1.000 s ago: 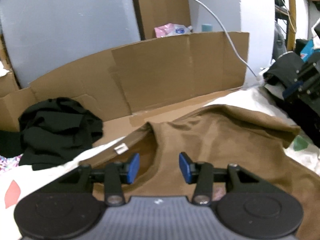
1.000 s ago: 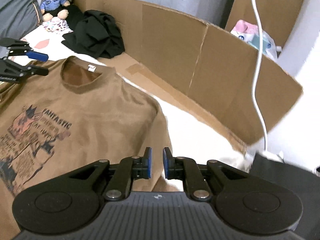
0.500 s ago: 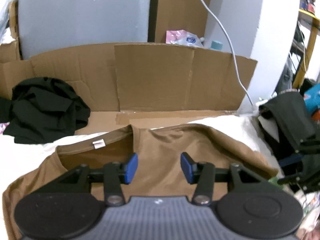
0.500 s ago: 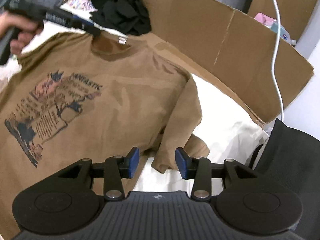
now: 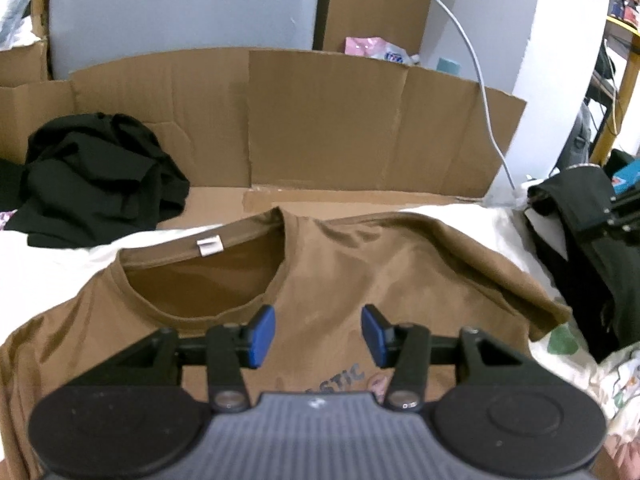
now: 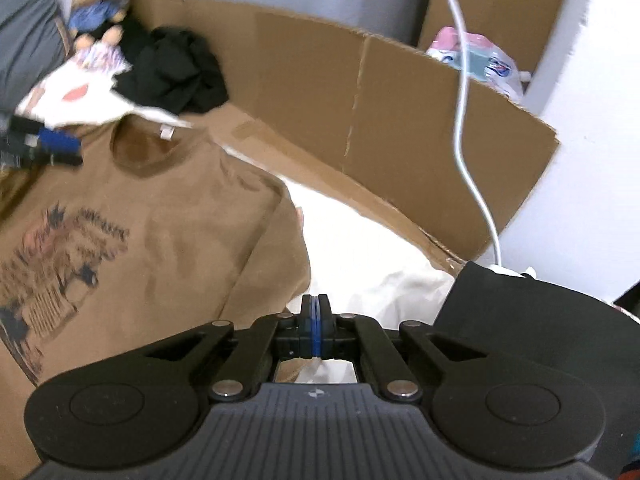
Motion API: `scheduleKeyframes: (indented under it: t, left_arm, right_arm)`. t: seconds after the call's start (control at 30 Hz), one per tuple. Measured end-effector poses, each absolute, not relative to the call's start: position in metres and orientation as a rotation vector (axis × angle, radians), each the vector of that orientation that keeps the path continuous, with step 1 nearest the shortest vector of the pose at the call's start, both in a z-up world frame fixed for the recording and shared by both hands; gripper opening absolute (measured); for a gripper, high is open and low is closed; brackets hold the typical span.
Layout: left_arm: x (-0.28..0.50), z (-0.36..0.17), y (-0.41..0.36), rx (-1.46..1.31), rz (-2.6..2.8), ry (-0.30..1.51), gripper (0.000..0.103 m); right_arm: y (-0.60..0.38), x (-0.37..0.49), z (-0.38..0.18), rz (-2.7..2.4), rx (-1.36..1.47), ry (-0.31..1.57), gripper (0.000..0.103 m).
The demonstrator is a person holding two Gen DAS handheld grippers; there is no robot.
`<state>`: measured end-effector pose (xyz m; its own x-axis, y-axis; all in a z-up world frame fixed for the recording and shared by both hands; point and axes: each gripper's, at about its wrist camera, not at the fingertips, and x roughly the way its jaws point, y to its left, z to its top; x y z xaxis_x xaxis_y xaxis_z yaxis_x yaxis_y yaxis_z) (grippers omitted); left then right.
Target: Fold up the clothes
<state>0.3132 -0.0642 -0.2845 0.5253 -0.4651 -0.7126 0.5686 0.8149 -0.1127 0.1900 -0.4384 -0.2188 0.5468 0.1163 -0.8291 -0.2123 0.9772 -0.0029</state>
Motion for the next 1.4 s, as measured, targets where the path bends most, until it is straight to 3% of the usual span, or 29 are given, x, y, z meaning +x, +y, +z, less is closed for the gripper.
scheduleKeyframes:
  t: [0.07, 0.13, 0.47, 0.57, 0.6, 0.63, 0.7, 1.1, 1.4]
  left_arm:
    - [0.314, -0.293, -0.064, 0.135, -0.617, 0.825, 0.051]
    - [0.313, -0.299, -0.063, 0.122, -0.614, 0.839, 0.051]
    - [0.309, -0.300, -0.060, 0.119, -0.613, 0.846, 0.052]
    - [0.308, -0.300, -0.060, 0.125, -0.613, 0.845, 0.052]
    - [0.308, -0.300, -0.061, 0.133, -0.615, 0.844, 0.052]
    - [0.308, -0.300, -0.060, 0.135, -0.615, 0.843, 0.052]
    - [0.308, -0.300, -0.059, 0.133, -0.618, 0.843, 0.052]
    - [0.320, -0.329, -0.040, 0.130, -0.610, 0.896, 0.052]
    - [0.327, -0.348, -0.033, 0.060, -0.674, 0.841, 0.052]
  right_arm:
    - [-0.428, 0.184, -0.223, 0.223, -0.131, 0.987, 0.015]
    - [-0.413, 0.175, -0.235, 0.238, -0.197, 1.001, 0.034]
    - [-0.382, 0.164, -0.261, 0.271, -0.267, 1.055, 0.038]
    - [-0.376, 0.166, -0.264, 0.286, -0.292, 1.055, 0.037]
    - [-0.373, 0.169, -0.267, 0.278, -0.321, 1.065, 0.032]
    - [-0.373, 0.172, -0.270, 0.272, -0.337, 1.082, 0.017]
    - [-0.374, 0.178, -0.273, 0.267, -0.374, 1.106, 0.003]
    - [-0.451, 0.243, -0.239, 0.011, -0.429, 1.047, 0.003]
    - [-0.494, 0.291, -0.267, -0.105, -0.515, 1.153, 0.003]
